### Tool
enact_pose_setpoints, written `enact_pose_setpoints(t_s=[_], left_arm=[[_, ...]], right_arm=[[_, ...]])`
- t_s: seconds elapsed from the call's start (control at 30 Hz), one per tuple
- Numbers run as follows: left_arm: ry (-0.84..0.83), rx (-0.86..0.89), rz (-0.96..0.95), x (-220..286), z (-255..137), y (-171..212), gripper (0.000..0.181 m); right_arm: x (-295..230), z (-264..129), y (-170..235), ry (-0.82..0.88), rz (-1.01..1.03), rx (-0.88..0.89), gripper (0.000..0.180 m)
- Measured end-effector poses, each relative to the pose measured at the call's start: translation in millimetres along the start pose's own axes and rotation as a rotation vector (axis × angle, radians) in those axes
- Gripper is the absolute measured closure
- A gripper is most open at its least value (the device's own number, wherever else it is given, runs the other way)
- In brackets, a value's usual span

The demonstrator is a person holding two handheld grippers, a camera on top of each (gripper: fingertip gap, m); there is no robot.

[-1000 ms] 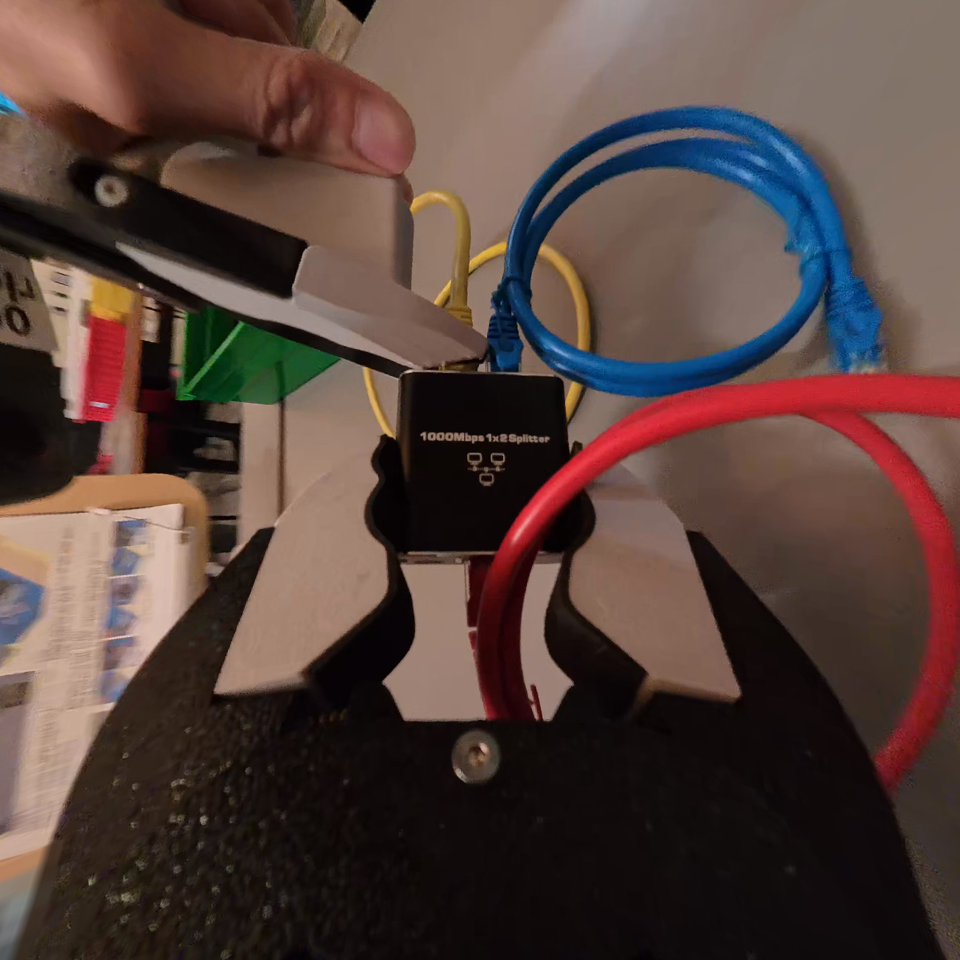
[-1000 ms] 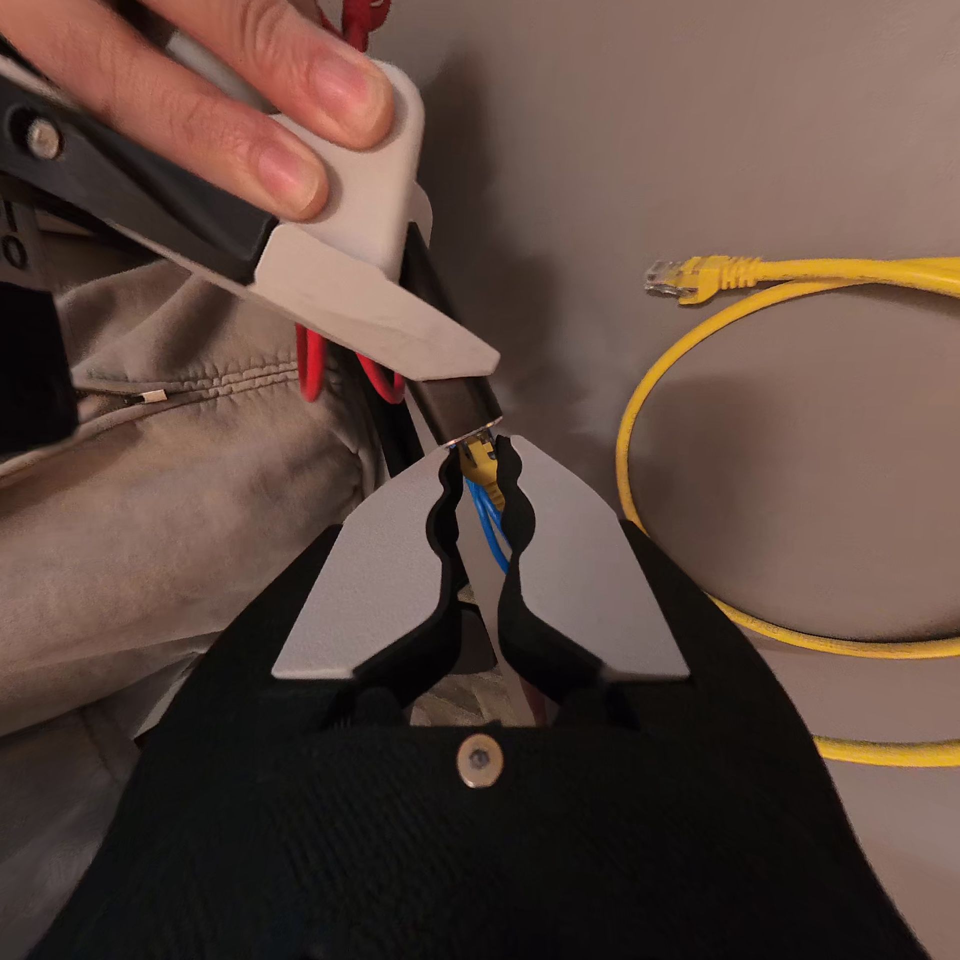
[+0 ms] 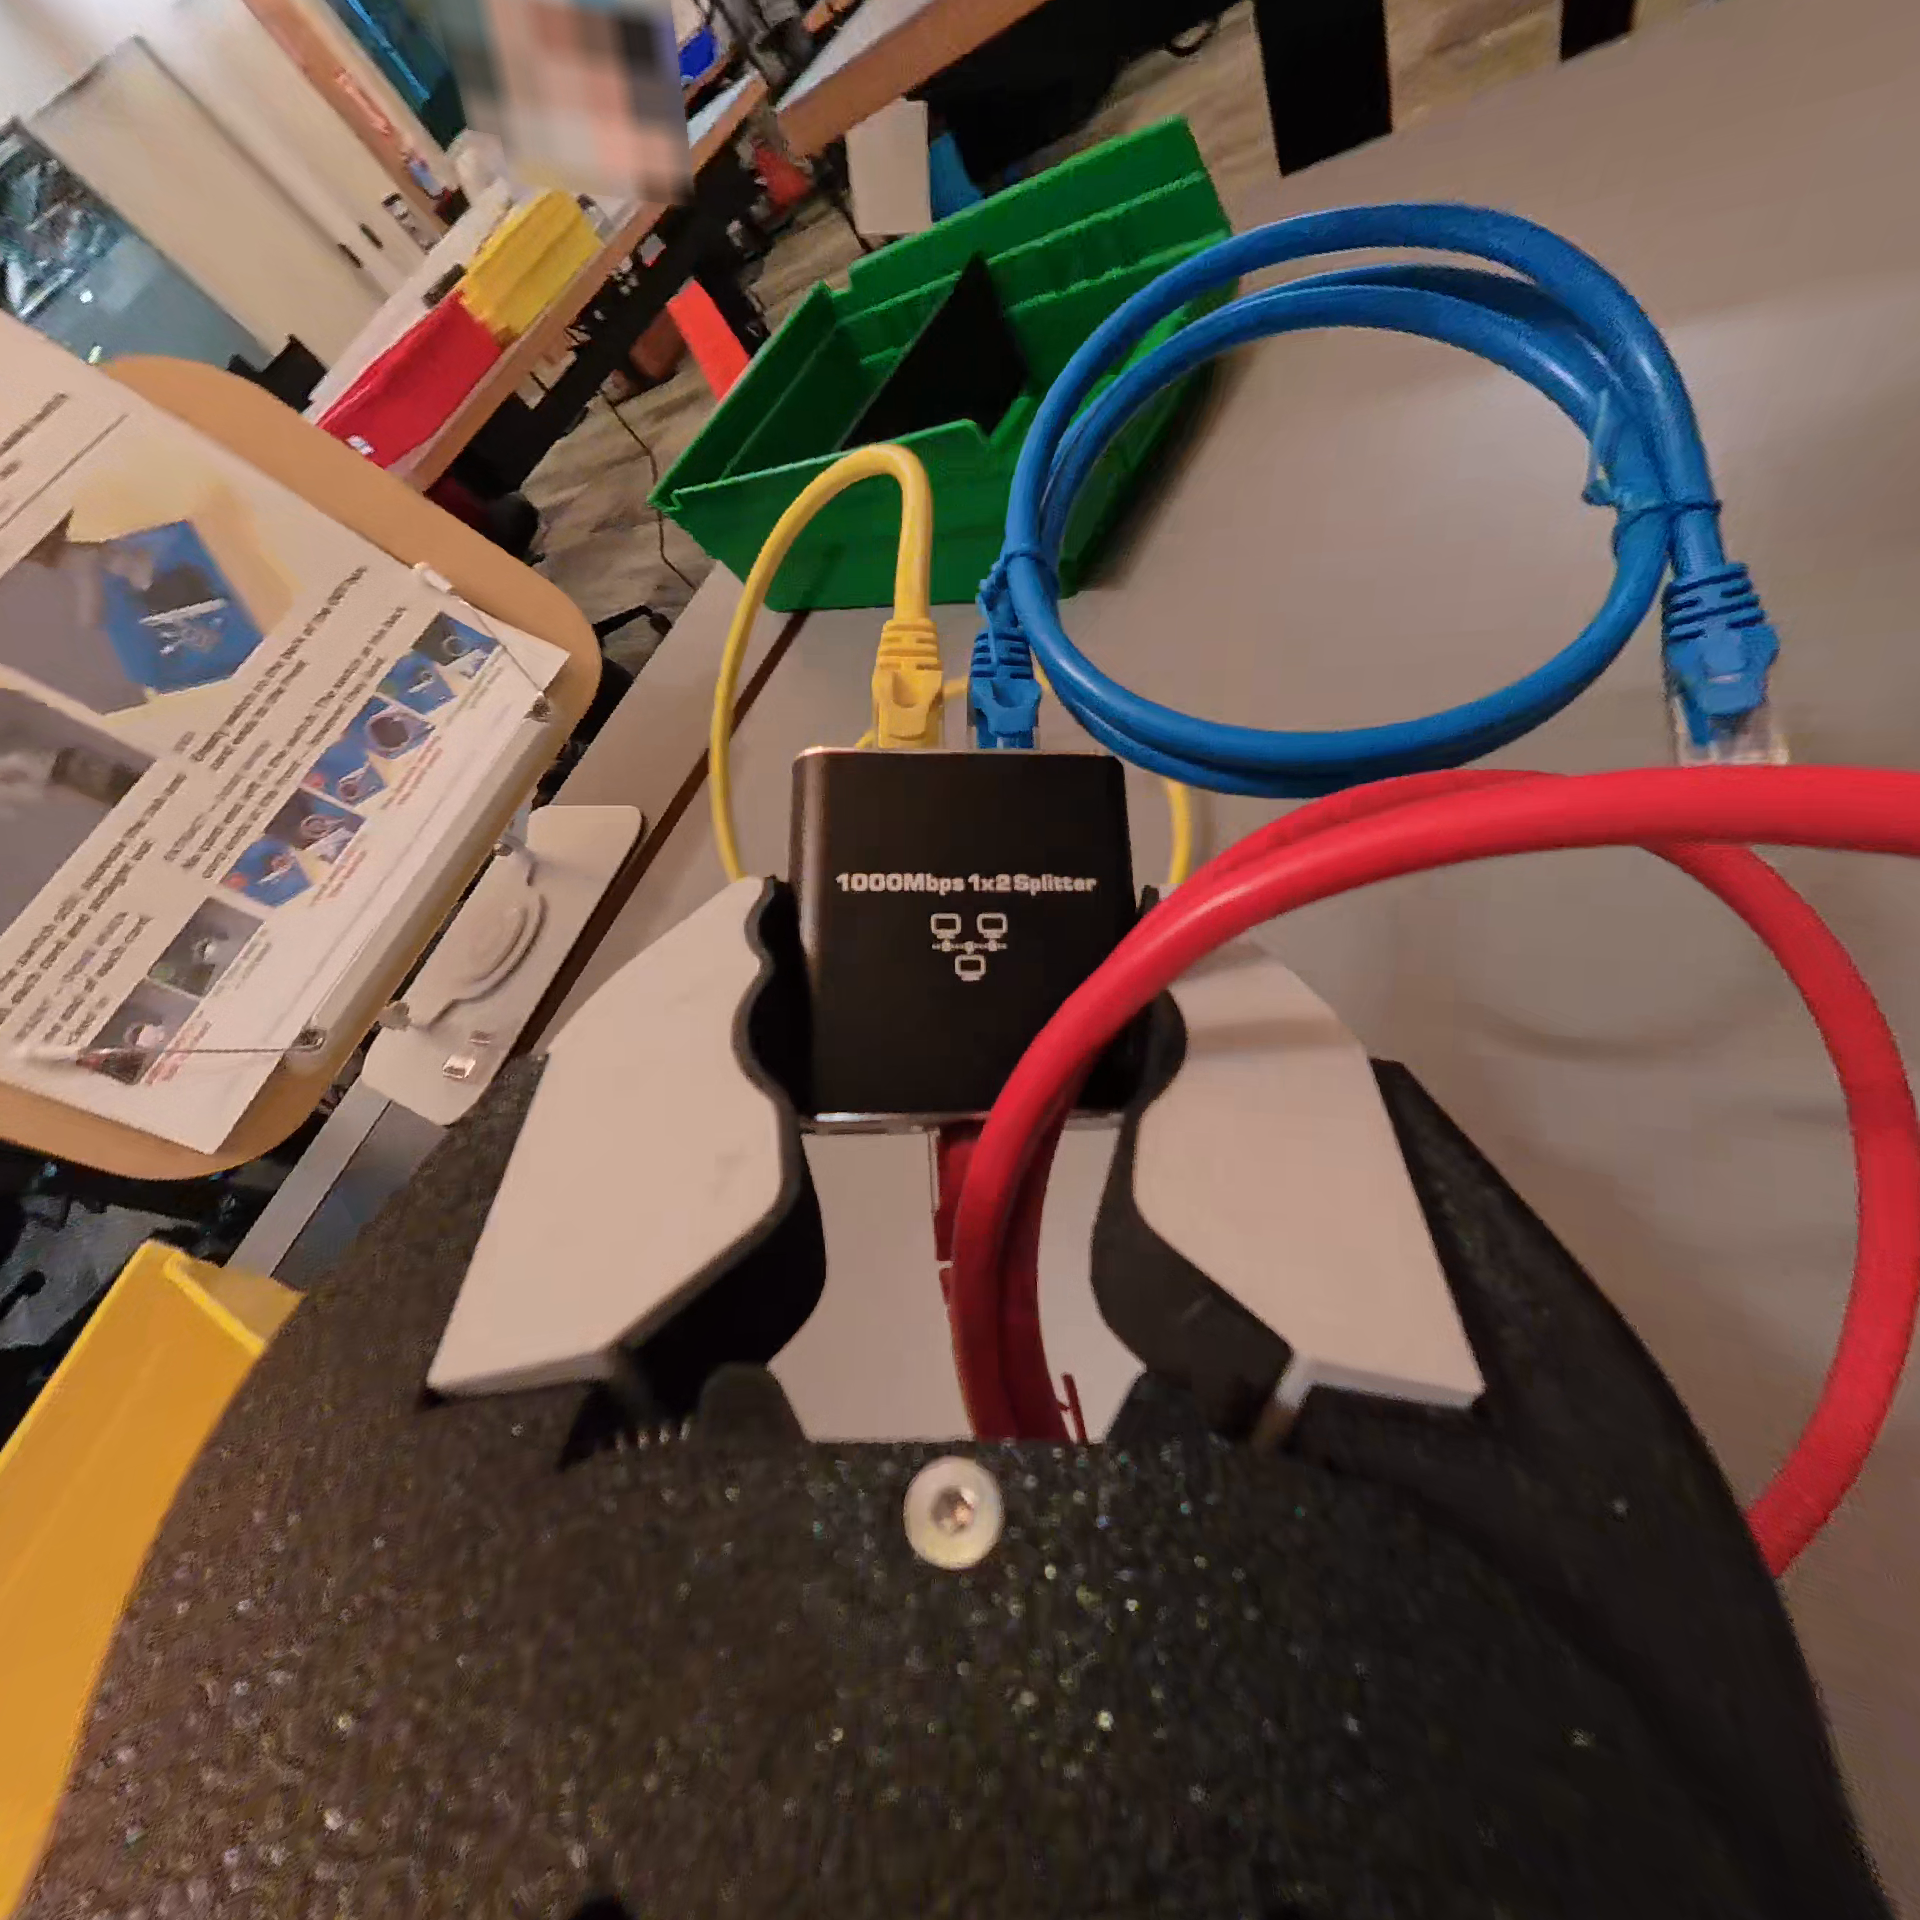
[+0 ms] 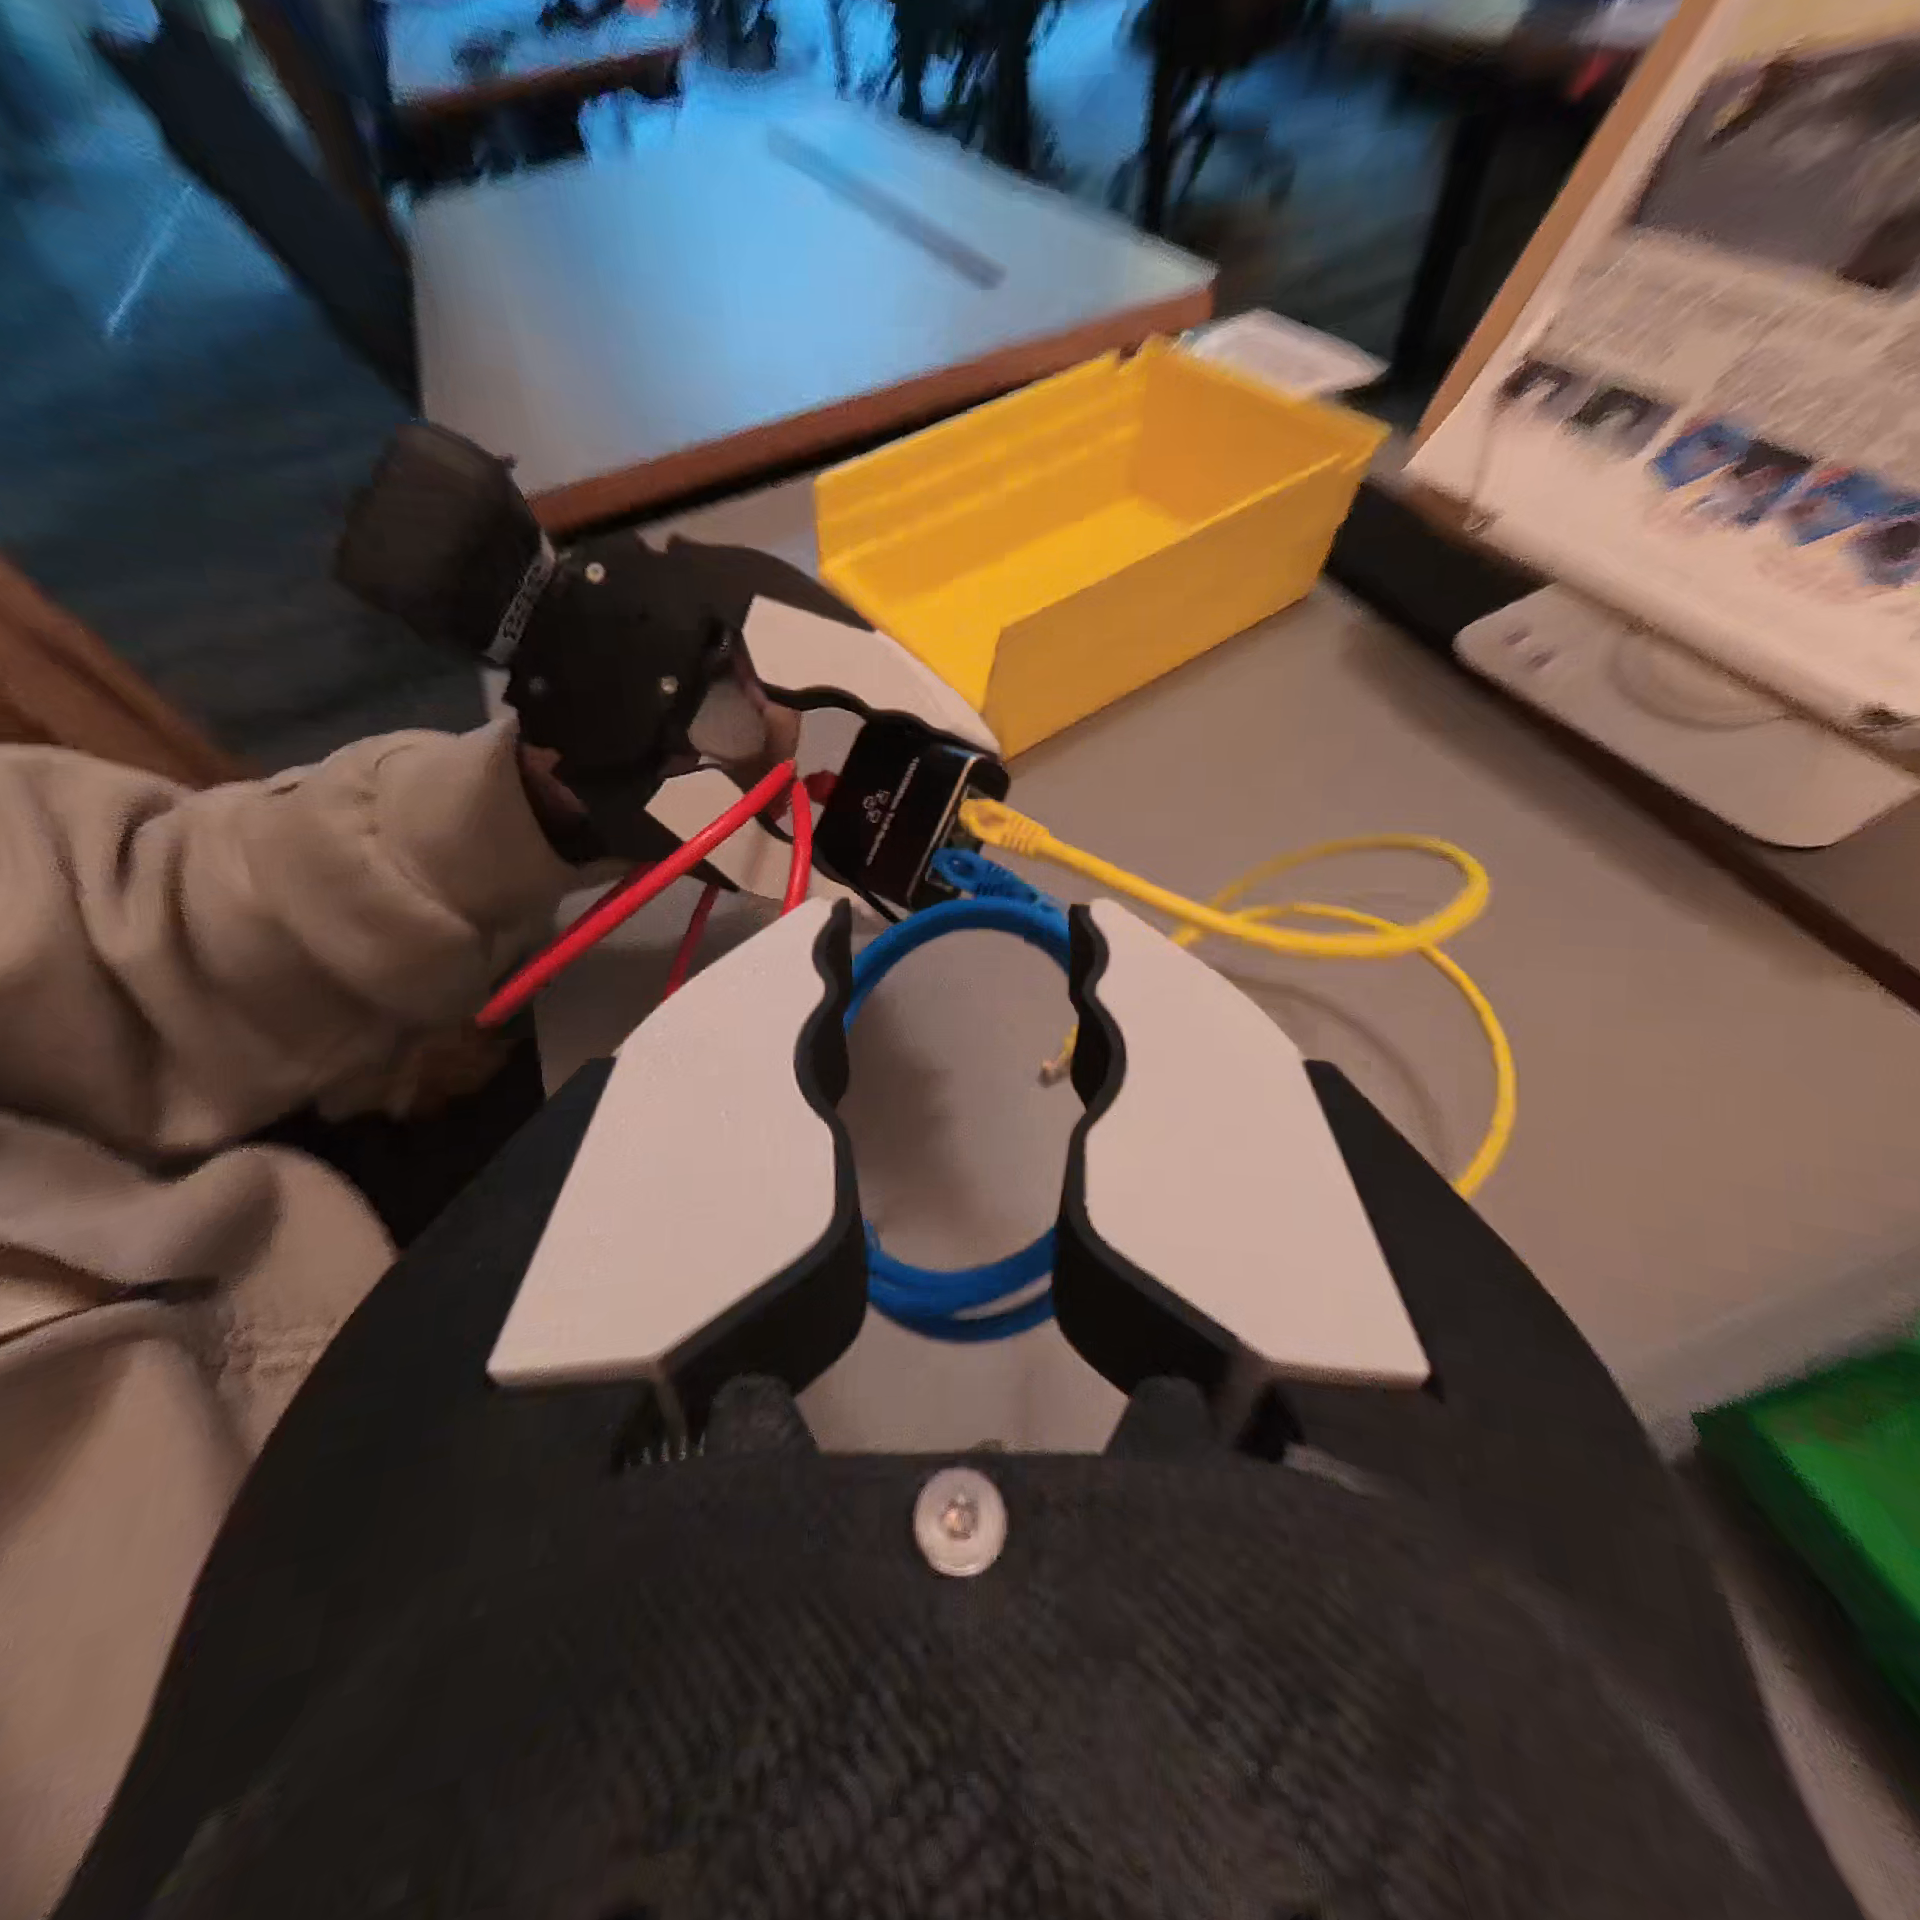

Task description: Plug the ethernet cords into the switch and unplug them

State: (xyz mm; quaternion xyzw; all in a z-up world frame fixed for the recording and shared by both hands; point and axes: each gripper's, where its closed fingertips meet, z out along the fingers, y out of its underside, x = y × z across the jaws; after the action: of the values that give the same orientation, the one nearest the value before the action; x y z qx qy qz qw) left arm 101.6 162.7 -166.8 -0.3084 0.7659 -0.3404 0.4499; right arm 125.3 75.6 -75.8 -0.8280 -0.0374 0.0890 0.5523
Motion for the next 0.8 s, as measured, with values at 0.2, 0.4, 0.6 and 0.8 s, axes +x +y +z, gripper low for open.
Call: enact_pose_setpoints(t_s=[0.2, 0.4, 0.6, 0.8], left_arm=[[-0.068, 0.038, -0.096, -7.3, 6.6, -6.0, 0.118], [-0.075, 0.084, -0.197, -6.3, 16.5, -18.5, 0.118], [-0.041, 0.134, -0.219, -4.6, 8.4, -40.6, 0.118], [-0.006, 0.174, -0.147, 14.1, 8.2, -67.9, 0.118]], right_arm=[[-40.9, -39.9, -5.1, -0.072, 0.312, 0.553, 0.155], [-99.0, -25.9, 20.1, -0.328, 0.321, 0.52, 0.156], [-23.8, -44.8, 85.5, -0.003, 0.508, 0.574, 0.165], [4.5, -32.1, 85.3, -0.078, 0.719, 0.827, 0.147]])
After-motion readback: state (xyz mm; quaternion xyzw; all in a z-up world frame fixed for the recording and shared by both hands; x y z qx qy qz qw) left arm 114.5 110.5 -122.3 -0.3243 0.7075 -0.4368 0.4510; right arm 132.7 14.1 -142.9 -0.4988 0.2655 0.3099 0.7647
